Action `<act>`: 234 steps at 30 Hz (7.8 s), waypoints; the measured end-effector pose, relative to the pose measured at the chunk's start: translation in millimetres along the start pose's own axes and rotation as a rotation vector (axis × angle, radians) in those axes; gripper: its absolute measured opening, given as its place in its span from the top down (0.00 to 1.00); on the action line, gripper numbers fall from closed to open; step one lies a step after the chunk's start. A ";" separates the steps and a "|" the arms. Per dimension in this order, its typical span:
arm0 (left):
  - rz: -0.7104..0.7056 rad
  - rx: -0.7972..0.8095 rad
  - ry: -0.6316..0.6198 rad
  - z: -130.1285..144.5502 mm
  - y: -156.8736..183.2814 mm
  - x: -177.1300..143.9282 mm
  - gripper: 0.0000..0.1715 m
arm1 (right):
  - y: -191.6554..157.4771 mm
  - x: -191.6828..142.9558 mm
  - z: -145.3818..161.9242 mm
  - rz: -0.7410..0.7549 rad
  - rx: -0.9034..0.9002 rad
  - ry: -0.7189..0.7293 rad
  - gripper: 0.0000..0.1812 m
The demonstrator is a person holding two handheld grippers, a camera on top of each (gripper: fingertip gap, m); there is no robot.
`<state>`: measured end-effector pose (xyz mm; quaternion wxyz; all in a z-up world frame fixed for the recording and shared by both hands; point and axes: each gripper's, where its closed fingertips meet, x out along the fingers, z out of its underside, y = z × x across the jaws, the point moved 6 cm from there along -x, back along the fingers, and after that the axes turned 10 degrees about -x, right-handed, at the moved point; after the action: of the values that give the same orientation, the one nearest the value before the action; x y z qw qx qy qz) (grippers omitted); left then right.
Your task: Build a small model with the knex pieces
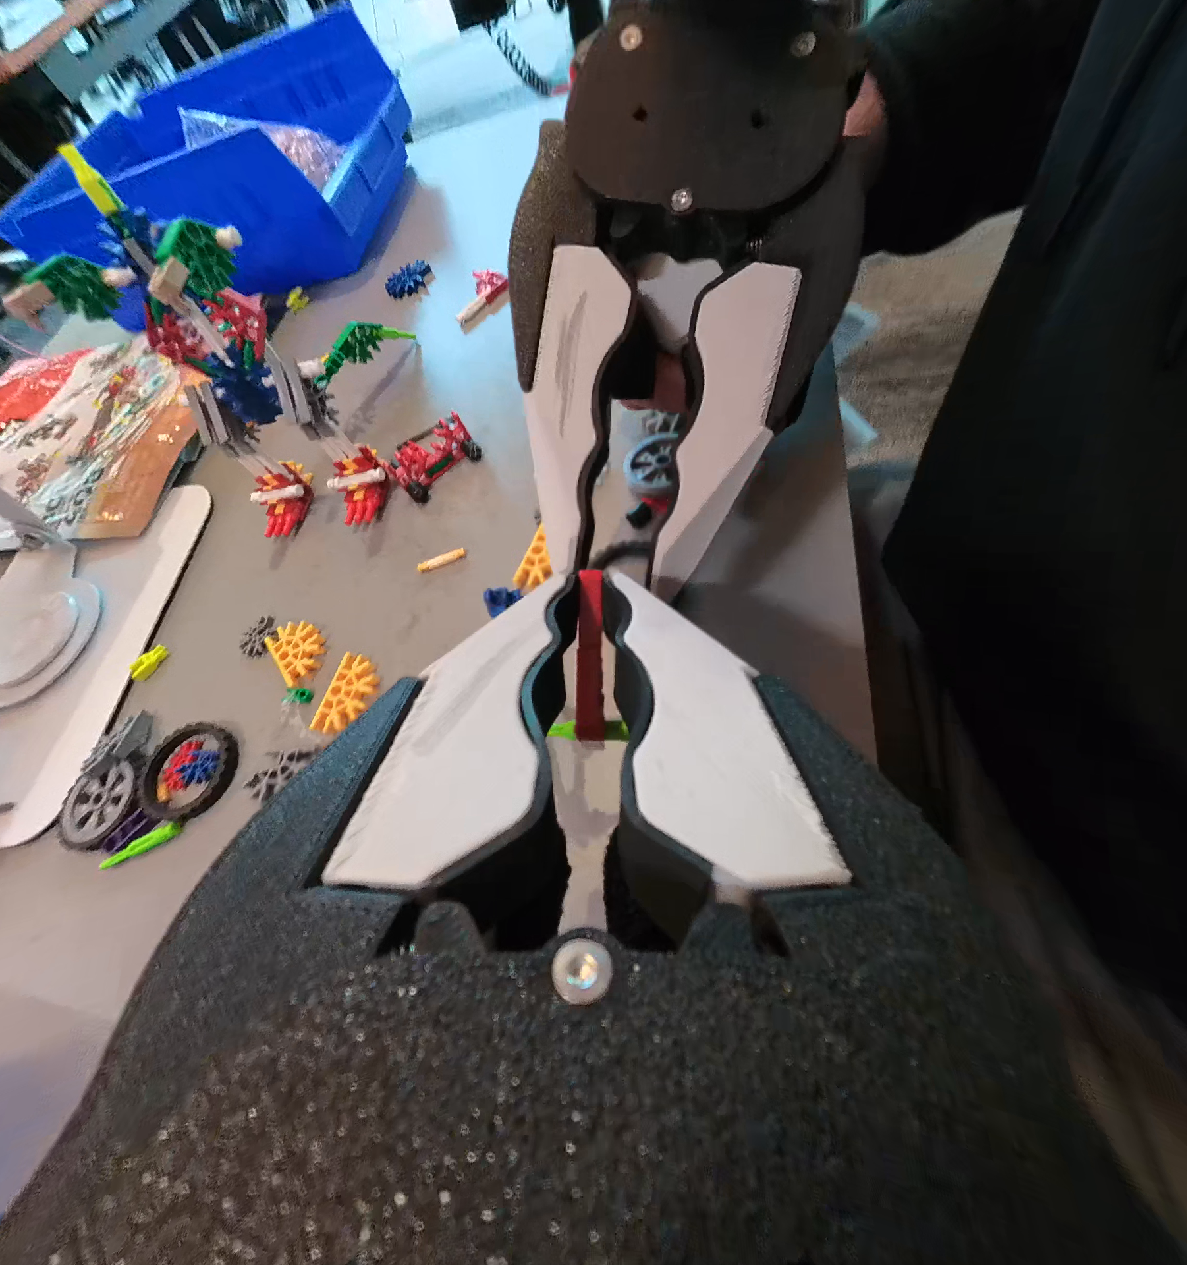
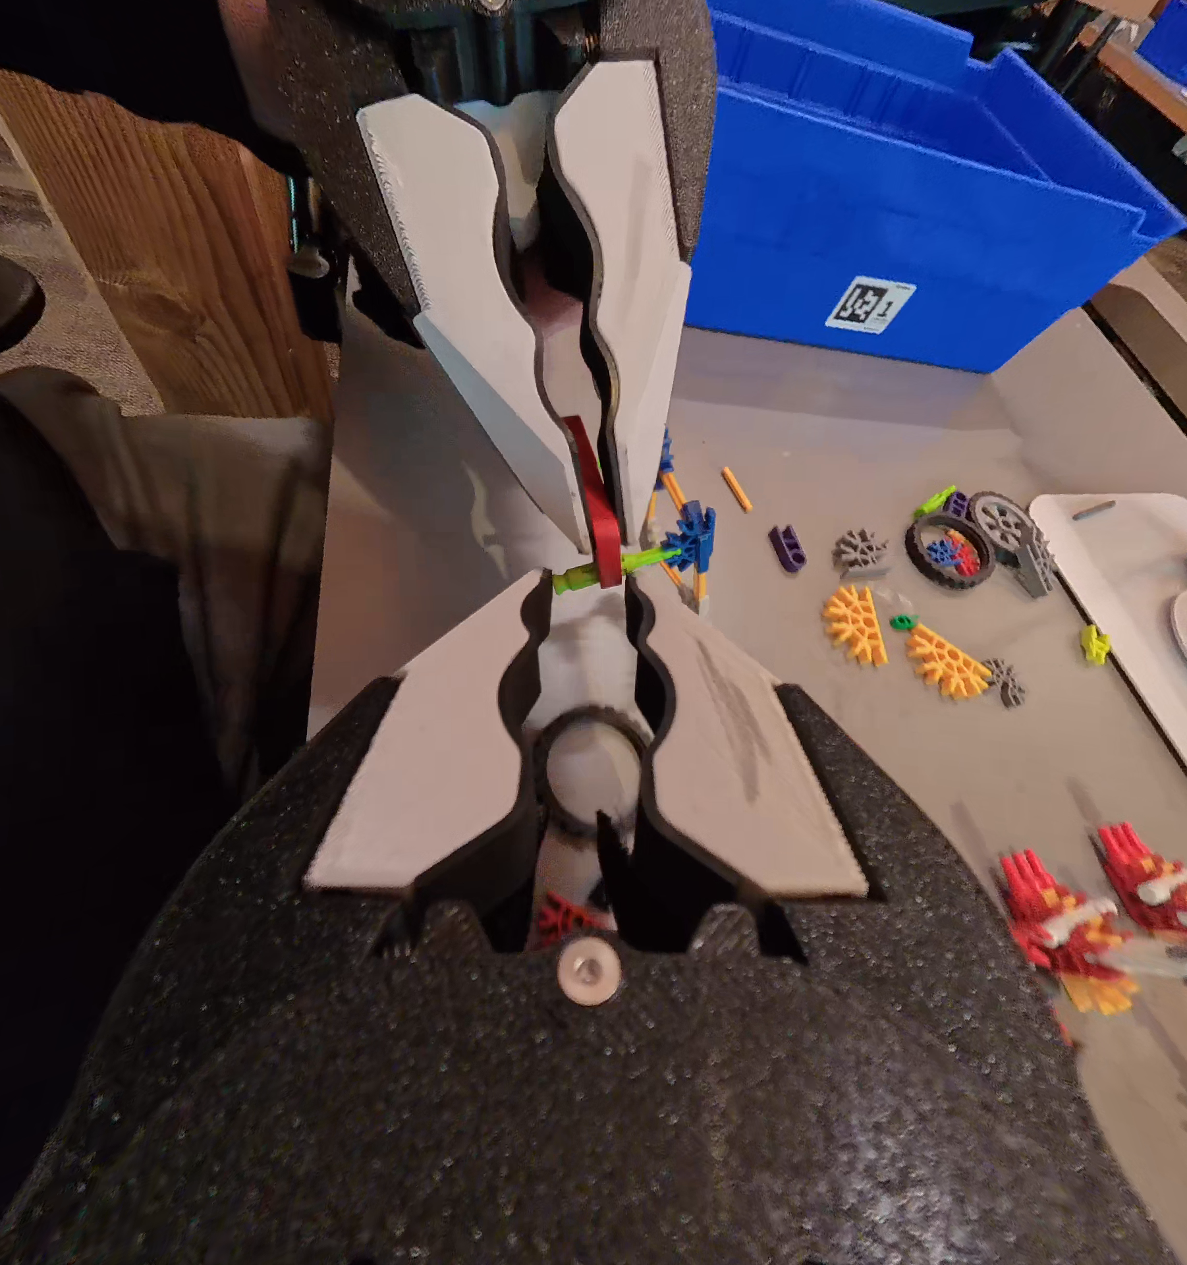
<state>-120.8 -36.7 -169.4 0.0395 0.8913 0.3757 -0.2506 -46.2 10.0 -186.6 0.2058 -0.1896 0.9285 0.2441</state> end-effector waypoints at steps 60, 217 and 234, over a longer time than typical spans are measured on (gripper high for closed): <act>0.045 -0.874 0.823 27.8 21.7 -81.6 0.98 | 5.9 26.4 -67.2 -0.337 0.596 0.555 0.92; -0.192 -0.156 -0.277 85.6 -5.2 -35.2 0.98 | 2.9 96.0 -42.7 -0.386 -0.550 -0.482 1.00; -0.118 -0.424 -0.106 69.0 -23.5 -43.6 0.98 | 45.3 28.1 -45.6 -0.187 -0.236 -0.363 0.79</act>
<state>-191.5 -66.0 -206.0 0.2308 0.8252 0.4687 -0.2145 -103.6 15.3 -146.6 0.3674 -0.2505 0.8198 0.3609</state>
